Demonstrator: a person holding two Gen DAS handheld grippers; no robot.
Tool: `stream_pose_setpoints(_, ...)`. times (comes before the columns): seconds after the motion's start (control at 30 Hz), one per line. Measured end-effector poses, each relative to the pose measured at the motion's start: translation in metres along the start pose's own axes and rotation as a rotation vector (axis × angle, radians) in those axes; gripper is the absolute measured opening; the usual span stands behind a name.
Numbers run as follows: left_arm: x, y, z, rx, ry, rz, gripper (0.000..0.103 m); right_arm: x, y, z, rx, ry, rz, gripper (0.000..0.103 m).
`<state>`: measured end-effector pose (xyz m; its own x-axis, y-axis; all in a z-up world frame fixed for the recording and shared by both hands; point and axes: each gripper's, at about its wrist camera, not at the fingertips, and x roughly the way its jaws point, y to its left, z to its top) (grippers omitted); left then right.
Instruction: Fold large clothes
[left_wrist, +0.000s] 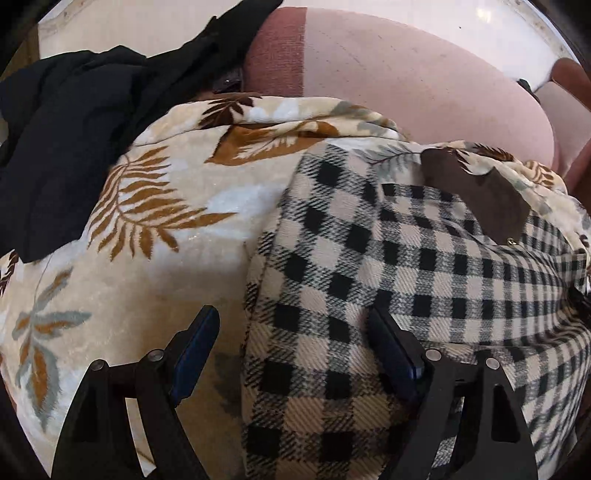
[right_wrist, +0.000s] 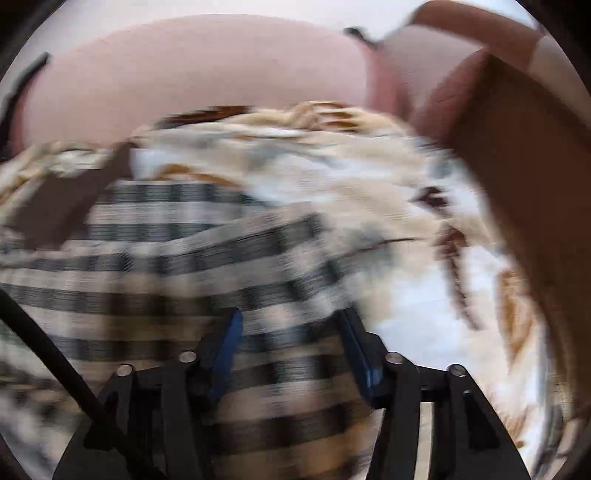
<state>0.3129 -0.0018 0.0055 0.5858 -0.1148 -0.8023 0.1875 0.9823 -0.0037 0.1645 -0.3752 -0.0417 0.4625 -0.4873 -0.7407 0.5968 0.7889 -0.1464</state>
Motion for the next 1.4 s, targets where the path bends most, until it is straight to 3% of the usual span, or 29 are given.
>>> stream_pose_setpoints(0.1, -0.003, 0.007, 0.001, -0.039, 0.0, 0.012, 0.084, 0.006, -0.027, 0.001, 0.113, 0.037, 0.039, 0.081)
stream_pose_setpoints(0.2, -0.022, 0.023, 0.005, -0.115, -0.036, 0.024, 0.084, -0.007, -0.045, 0.006, 0.158, -0.008, -0.081, 0.08)
stream_pose_setpoints(0.5, -0.106, 0.053, -0.021, -0.269, -0.123, -0.035, 0.084, -0.058, -0.095, -0.01, 0.355, -0.022, 0.184, 0.08)
stream_pose_setpoints(0.73, -0.153, 0.067, -0.091, -0.408, -0.093, -0.199, 0.084, -0.112, -0.119, -0.051, 0.469, -0.013, 0.467, 0.08)
stream_pose_setpoints(0.93, -0.145, 0.068, -0.143, -0.49, 0.01, -0.293, 0.084, -0.119, -0.116, -0.117, 0.566, 0.12, 0.72, 0.081)
stream_pose_setpoints(1.03, -0.129, 0.068, -0.16, -0.52, 0.056, -0.336, 0.084, -0.107, -0.105, -0.148, 0.608, 0.204, 0.79, 0.081)
stream_pose_setpoints(1.17, -0.12, 0.066, -0.164, -0.54, 0.045, -0.369, 0.083, -0.088, -0.095, -0.174, 0.67, 0.27, 0.781, 0.081)
stream_pose_setpoints(1.3, -0.107, 0.063, -0.161, -0.572, 0.06, -0.435, 0.083, -0.086, -0.088, -0.171, 0.677, 0.234, 0.775, 0.081)
stream_pose_setpoints(1.4, -0.099, 0.057, -0.157, -0.565, 0.055, -0.428, 0.084, -0.078, -0.081, -0.166, 0.691, 0.222, 0.779, 0.081)
